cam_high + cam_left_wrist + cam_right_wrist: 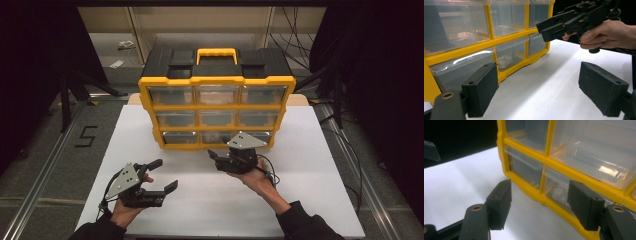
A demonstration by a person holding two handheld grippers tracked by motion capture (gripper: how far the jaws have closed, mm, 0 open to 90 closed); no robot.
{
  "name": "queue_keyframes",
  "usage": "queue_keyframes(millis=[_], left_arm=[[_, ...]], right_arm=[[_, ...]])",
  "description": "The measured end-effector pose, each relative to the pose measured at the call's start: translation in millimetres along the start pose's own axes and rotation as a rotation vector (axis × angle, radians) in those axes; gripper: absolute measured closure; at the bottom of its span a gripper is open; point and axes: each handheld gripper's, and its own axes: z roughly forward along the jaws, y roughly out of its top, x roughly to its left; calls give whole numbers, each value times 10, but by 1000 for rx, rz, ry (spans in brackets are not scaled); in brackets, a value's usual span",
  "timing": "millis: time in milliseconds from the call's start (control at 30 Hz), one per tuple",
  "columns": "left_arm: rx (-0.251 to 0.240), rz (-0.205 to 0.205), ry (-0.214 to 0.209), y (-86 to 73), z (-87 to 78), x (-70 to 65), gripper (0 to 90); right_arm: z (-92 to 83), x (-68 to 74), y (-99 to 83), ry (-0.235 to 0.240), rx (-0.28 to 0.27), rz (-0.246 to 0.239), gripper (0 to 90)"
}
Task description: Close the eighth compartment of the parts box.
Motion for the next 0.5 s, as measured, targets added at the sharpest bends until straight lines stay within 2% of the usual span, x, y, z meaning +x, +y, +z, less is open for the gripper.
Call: queue_keyframes(millis=[300, 500], left_arm=[[0, 3, 2, 0, -11, -2, 159], [-2, -4, -5, 2, -9, -7, 159]], right_arm=[[-141, 50, 3, 16, -49, 11, 354], [-205, 59, -5, 10, -69, 17, 350]])
